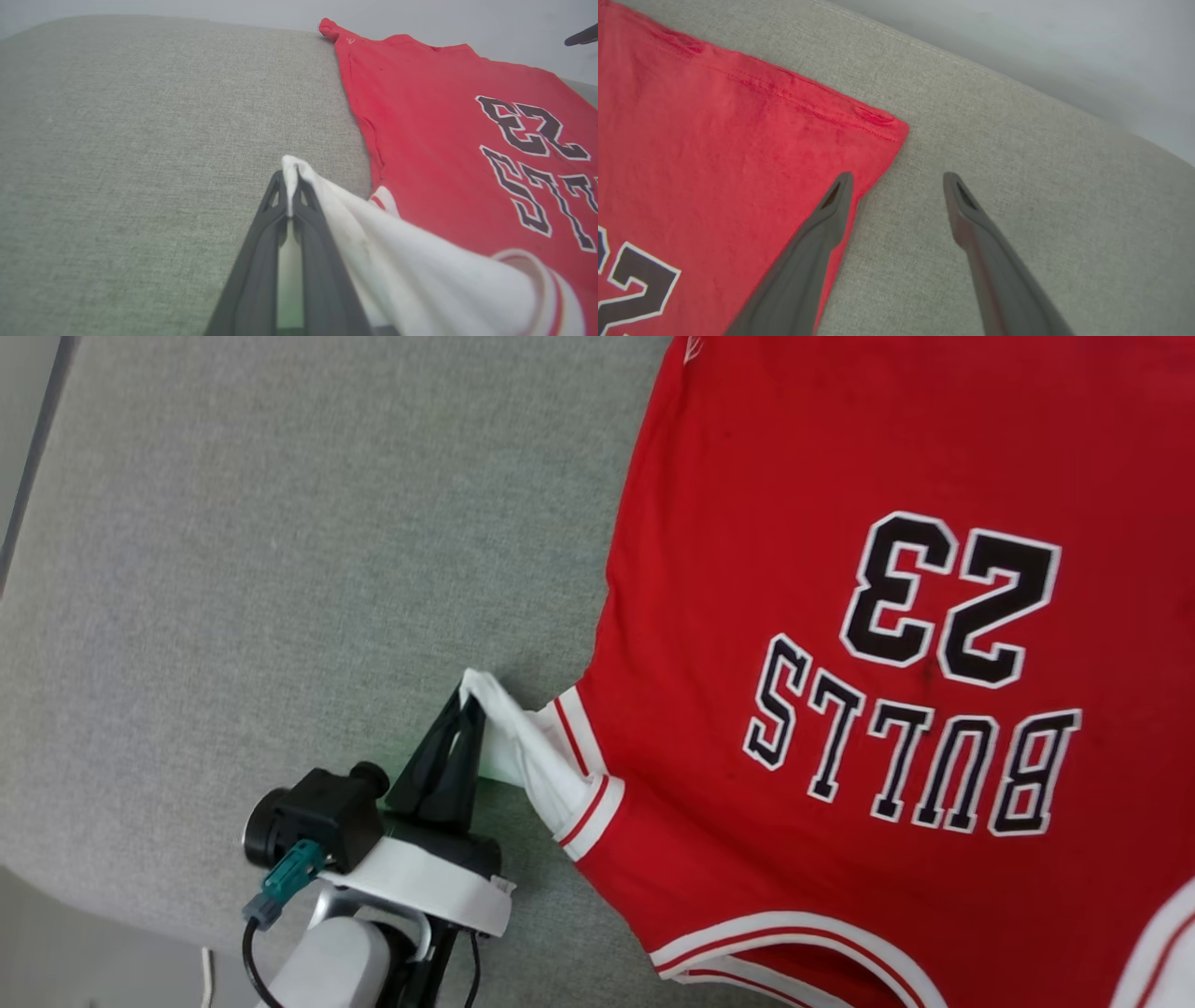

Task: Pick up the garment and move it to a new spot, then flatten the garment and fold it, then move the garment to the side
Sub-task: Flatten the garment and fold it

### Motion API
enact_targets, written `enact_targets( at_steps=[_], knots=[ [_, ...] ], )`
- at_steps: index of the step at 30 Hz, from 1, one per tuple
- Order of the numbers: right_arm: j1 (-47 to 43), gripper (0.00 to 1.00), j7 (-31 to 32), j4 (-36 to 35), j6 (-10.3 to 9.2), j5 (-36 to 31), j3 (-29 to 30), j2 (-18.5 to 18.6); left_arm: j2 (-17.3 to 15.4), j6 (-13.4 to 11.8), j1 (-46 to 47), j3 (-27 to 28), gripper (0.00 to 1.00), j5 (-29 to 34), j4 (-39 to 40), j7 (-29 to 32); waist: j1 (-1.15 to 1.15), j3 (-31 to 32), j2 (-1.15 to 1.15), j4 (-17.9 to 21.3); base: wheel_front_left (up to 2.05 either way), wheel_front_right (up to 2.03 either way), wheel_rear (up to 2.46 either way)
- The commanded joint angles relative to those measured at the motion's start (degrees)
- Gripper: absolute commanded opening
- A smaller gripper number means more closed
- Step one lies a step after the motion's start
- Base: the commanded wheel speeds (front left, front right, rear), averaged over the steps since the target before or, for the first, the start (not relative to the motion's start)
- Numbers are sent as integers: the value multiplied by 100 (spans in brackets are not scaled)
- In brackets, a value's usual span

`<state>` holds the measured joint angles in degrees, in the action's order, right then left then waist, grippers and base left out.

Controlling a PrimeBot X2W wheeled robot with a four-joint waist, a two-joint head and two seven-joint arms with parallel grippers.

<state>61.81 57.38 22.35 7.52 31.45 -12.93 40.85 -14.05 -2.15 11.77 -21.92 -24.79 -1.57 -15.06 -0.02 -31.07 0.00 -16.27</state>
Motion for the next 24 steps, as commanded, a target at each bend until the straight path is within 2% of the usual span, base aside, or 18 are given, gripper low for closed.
enact_targets(
  at_steps=[1, 8, 16, 17, 18, 19, 24],
  knots=[
    [179, 100, 141, 79, -7, -139, 55, -59, 87, 70, 111, 34, 0, 72, 24, -14, 2, -328, 0, -252, 0, 0, 0],
    [277, 100, 406, 375, -7, -530, 255, -235, 363, 334, 287, 113, 0, 306, -47, -14, 2, -697, 0, -446, 0, 0, 0],
    [-577, 100, 734, 636, -4, -547, 141, -206, 603, 548, 305, 302, 0, 539, -219, -12, 2, -741, 0, -474, 0, 0, 0],
    [-591, 32, 723, 616, -4, -556, 182, -173, 617, 560, 293, 329, 0, 564, -242, -12, 2, -718, 0, -462, 0, 0, 0],
    [-574, 13, 665, 574, -4, -576, 214, -154, 634, 585, 283, 345, 0, 594, -255, -12, 2, -692, 0, -449, 0, 0, 0],
    [-543, 0, 612, 541, -4, -583, 246, -146, 654, 604, 274, 355, 0, 620, -265, -12, 2, -662, 0, -433, 0, 0, 0],
    [-353, 0, 163, 374, -6, -535, 415, -268, 709, 673, 191, 466, 0, 703, -332, -13, 2, -439, 0, -307, 0, 0, 0]
  ],
)
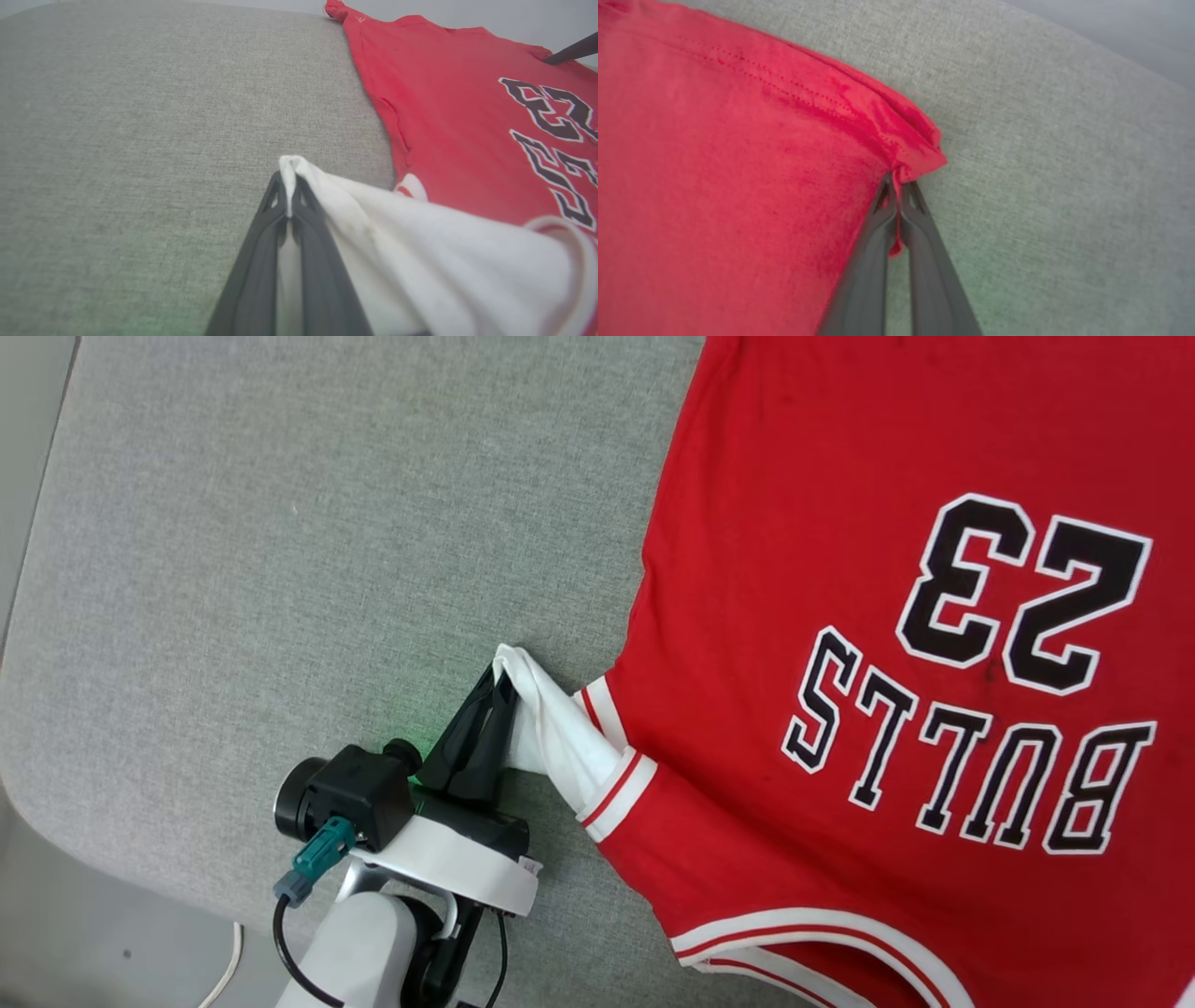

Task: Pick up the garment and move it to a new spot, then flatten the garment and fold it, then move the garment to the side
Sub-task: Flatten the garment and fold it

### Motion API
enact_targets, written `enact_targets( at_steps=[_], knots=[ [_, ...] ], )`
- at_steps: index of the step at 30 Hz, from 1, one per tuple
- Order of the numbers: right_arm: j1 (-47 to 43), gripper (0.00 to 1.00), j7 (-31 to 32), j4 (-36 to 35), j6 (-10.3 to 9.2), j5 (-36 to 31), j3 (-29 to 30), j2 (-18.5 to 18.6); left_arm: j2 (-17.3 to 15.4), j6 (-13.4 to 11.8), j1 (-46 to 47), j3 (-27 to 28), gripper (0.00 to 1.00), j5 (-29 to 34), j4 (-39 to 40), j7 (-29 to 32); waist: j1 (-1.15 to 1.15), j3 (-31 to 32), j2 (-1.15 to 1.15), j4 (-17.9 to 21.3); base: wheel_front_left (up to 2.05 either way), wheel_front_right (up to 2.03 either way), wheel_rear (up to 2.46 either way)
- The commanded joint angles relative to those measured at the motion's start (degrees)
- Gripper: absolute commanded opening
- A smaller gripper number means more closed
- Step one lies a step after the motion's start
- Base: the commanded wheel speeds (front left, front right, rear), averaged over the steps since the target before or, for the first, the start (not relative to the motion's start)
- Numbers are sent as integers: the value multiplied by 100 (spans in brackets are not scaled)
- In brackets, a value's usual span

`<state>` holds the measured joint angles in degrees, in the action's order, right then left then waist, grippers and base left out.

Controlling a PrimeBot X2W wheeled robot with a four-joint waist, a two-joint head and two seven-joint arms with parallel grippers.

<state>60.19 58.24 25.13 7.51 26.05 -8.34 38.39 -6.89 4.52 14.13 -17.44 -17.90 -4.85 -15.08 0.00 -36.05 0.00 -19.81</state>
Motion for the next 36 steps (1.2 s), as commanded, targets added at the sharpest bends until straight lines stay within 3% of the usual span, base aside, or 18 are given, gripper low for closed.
enact_targets(
  at_steps=[1, 8, 15, 23, 33, 36],
  knots=[
    [-197, 0, -26, 62, -5, 1, -72, -40, -12, 8, -69, 47, 0, 23, -29, -10, 0, 124, 0, 82, 0, 0, 0],
    [-643, 0, -803, -192, -5, 329, -333, 171, -78, 24, -344, 202, 0, 165, -80, -11, 0, 803, 0, 301, 0, 0, 0],
    [-1662, 0, -1445, -752, -5, 856, -655, 687, -247, -125, -773, 340, 0, 198, -100, -6, 0, 1518, 0, 633, 0, 0, 0],
    [-3366, 0, -2046, -1497, -6, 1271, -356, 1007, -412, -330, -1316, 496, 0, 101, 57, 119, 0, 2213, 0, 982, 0, 0, 0],
    [-5899, 0, -2146, -2077, -6, 1340, 770, 573, -565, -488, -1760, 640, 0, -21, 178, 224, 0, 2610, 0, 1276, 0, 0, 0],
    [-6557, 0, -2040, -2135, -5, 1250, 868, 365, -587, -493, -1809, 637, 0, -43, 187, 260, 0, 2647, 0, 1308, 0, 0, 0]
  ],
)
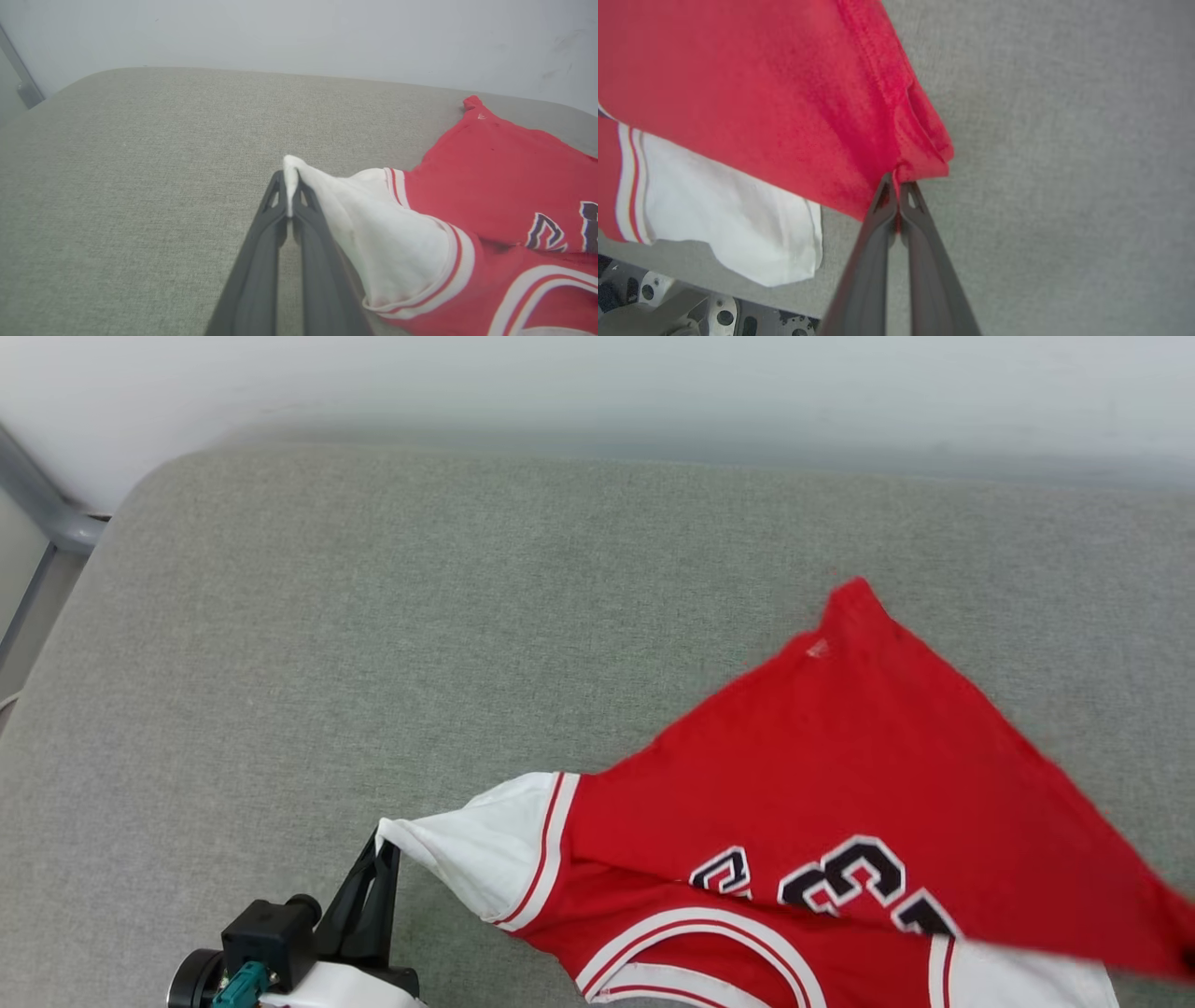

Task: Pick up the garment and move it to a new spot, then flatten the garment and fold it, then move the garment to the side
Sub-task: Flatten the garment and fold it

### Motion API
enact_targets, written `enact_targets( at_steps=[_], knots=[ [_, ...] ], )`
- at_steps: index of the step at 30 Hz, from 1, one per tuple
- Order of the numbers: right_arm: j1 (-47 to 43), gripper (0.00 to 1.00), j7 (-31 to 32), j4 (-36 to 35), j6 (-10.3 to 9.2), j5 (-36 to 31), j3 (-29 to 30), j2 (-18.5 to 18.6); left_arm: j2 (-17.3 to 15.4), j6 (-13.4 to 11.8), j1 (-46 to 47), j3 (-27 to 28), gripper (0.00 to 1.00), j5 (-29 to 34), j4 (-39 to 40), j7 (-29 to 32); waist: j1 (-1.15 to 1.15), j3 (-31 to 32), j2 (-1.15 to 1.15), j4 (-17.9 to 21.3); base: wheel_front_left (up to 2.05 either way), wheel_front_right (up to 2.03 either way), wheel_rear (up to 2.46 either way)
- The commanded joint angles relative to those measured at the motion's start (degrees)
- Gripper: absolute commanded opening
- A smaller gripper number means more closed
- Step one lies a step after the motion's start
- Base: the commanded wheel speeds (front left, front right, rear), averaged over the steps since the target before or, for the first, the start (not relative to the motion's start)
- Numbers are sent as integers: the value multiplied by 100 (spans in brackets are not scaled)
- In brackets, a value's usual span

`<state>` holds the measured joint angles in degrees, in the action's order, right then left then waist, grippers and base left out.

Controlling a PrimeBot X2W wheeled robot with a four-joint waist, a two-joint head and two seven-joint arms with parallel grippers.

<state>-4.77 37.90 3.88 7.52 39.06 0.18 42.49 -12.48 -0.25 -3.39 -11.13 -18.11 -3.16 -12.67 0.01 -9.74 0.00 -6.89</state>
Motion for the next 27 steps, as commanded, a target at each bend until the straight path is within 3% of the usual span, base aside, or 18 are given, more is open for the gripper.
enact_targets(
  at_steps=[1, 6, 12, 13, 14, 15, 27],
  knots=[
    [-249, 0, 34, -31, -6, -87, 20, -86, -36, -17, -64, 1, 0, -20, 15, 20, -1, 33, 0, 20, 0, 0, 0],
    [-990, 0, 85, 110, -6, -149, 31, -440, -60, -26, -74, -8, 0, -56, -4, 30, -1, 89, 0, 47, 0, 0, 0],
    [-1290, 0, -271, 380, -5, -212, -74, -797, -91, -39, -88, -12, 0, -68, -8, 53, -1, 82, 0, 75, 0, 0, 0],
    [-1214, 7, -403, 374, -6, -274, -62, -802, -95, -46, -88, -11, 0, -75, -1, 57, -1, 77, 0, 83, 0, 0, 0],
    [-1124, 47, -502, 344, -7, -331, -50, -772, -97, -54, -88, -11, 0, -83, 6, 59, -1, 72, 0, 91, 0, 0, 0],
    [-1033, 100, -585, 311, -7, -333, -17, -753, -103, -59, -89, -13, 0, -83, 14, 62, -1, 72, 0, 101, 0, 0, 0],
    [242, 100, -1169, -773, -6, -643, 621, -433, -122, -63, 45, -142, 0, -26, 137, 122, -1, -19, 0, -20, 0, 0, 0]
  ],
)
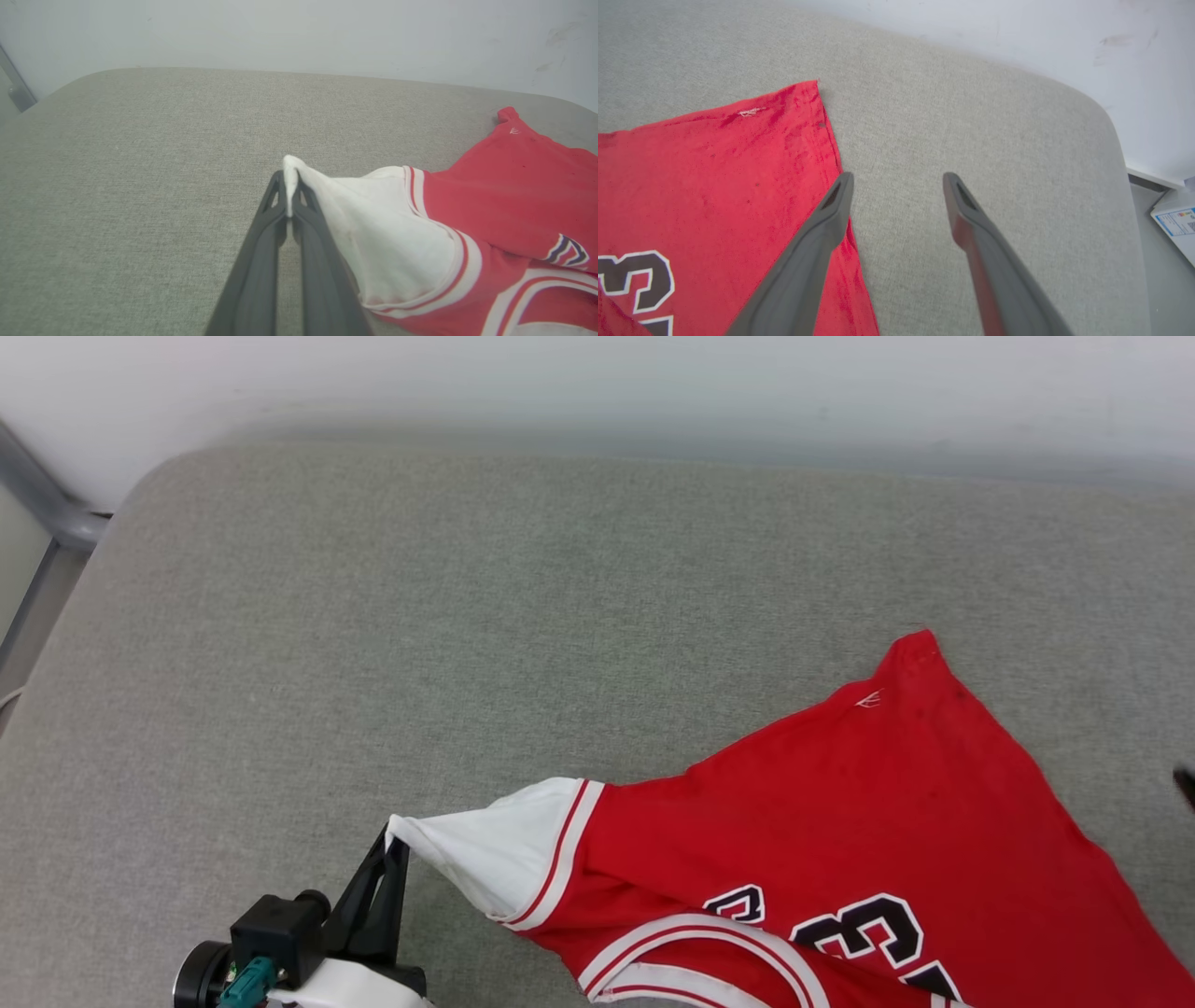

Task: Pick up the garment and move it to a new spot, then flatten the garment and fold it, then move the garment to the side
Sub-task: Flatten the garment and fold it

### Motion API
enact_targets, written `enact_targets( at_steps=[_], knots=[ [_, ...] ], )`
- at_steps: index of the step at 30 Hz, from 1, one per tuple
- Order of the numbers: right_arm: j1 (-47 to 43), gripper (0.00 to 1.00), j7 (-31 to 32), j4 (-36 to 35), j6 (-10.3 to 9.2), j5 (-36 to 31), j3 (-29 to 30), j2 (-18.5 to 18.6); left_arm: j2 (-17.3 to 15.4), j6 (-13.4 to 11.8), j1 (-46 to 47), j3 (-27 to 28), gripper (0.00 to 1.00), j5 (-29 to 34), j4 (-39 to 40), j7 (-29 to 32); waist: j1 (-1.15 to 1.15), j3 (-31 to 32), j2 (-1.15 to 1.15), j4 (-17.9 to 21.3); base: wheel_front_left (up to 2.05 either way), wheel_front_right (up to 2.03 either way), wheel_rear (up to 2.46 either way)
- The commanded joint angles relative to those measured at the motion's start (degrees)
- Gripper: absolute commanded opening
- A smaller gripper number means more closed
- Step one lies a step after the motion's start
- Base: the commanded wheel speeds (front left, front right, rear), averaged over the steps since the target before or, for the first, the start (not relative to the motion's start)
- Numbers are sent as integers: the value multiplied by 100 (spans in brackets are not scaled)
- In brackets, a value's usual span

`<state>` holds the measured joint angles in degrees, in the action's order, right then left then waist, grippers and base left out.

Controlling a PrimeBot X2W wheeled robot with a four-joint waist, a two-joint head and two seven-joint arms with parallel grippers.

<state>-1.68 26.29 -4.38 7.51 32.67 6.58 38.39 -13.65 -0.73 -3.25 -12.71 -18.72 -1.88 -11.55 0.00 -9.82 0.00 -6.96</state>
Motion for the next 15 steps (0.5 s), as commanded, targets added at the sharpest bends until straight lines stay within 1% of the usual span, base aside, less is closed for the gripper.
enact_targets(
  at_steps=[1, 5, 8, 11, 15],
  knots=[
    [122, 100, 18, -48, -5, -45, -11, 16, 4, -10, 58, -7, 0, 42, 20, 4, 0, -43, 0, -41, 0, 0, 0],
    [858, 100, 327, -328, -6, -114, -300, 191, 44, 6, 190, -85, 0, 65, 45, -17, 0, -202, 0, -163, 0, 0, 0],
    [1465, 100, 755, -353, -6, -52, -737, 257, 75, 32, 304, -157, 0, 93, 44, -29, 0, -336, 0, -266, 0, 0, 0],
    [2103, 100, 1198, -120, -6, -53, -1258, 305, 117, 65, 452, -246, 0, 117, 40, -63, 0, -464, 0, -393, 0, 0, 0],
    [2866, 100, 1780, 390, -6, 73, -1958, 358, 188, 104, 629, -341, 0, 140, 22, -94, 0, -633, 0, -569, 0, 0, 0]
  ],
)
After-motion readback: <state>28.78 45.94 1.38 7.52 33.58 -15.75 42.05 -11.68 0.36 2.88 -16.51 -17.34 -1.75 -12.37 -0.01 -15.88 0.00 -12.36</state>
